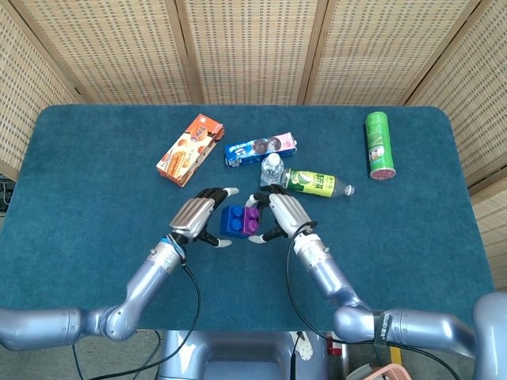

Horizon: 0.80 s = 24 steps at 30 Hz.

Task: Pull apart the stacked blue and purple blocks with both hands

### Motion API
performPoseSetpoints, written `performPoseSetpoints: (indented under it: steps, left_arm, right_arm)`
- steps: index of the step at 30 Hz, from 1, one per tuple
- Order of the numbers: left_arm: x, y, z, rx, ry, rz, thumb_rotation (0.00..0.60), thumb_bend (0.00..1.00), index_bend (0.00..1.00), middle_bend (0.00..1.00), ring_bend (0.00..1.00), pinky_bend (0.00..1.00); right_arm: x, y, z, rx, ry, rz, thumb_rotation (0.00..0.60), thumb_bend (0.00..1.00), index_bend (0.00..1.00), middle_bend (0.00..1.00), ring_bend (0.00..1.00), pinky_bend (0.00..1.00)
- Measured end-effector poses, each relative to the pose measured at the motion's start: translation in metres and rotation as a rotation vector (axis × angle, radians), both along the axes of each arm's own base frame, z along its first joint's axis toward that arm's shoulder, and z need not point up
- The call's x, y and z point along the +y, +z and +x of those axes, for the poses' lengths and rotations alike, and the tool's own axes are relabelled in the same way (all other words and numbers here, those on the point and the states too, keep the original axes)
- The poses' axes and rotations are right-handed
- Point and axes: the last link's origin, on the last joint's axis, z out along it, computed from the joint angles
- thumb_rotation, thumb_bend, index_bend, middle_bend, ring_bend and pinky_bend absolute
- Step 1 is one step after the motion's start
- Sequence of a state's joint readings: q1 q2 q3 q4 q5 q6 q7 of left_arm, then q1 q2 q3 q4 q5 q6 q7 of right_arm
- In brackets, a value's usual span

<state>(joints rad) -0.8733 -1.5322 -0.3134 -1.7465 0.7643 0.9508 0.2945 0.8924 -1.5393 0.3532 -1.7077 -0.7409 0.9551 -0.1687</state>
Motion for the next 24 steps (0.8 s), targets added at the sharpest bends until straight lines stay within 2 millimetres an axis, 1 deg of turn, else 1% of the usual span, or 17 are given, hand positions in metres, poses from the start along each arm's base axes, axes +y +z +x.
performPoseSetpoints:
  steps: [1,4,7,10,17,24]
  left_arm:
    - [0.000,-0.001,0.000,-0.007,0.002,-0.003,0.600,0.00,0.26,0.29,0.18,0.11]
    - [0.000,-0.002,0.002,-0.027,0.000,-0.002,0.600,0.01,0.35,0.36,0.23,0.15]
    - [0.000,-0.003,0.003,-0.035,-0.003,0.009,0.600,0.09,0.41,0.41,0.26,0.17]
    - [0.001,-0.002,0.002,-0.036,0.003,0.025,0.600,0.14,0.46,0.45,0.29,0.20]
    - [0.002,-0.003,0.000,-0.039,0.014,0.063,0.600,0.19,0.50,0.48,0.31,0.21]
    - [0.003,0.001,-0.005,-0.029,0.016,0.087,0.600,0.21,0.51,0.49,0.32,0.21]
  right_arm:
    - [0.000,0.001,0.000,-0.005,-0.003,0.002,0.600,0.20,0.58,0.60,0.12,0.00]
    - [0.000,0.002,-0.002,-0.015,-0.011,0.008,0.600,0.20,0.58,0.60,0.12,0.00]
    - [-0.001,0.002,-0.003,-0.026,-0.023,0.013,0.600,0.21,0.58,0.60,0.12,0.00]
    - [-0.001,0.003,-0.004,-0.041,-0.037,0.022,0.600,0.20,0.58,0.60,0.12,0.00]
    - [-0.001,0.007,-0.004,-0.064,-0.038,0.037,0.600,0.20,0.58,0.60,0.12,0.00]
    - [-0.003,0.015,-0.004,-0.065,-0.038,0.021,0.600,0.20,0.58,0.61,0.12,0.00]
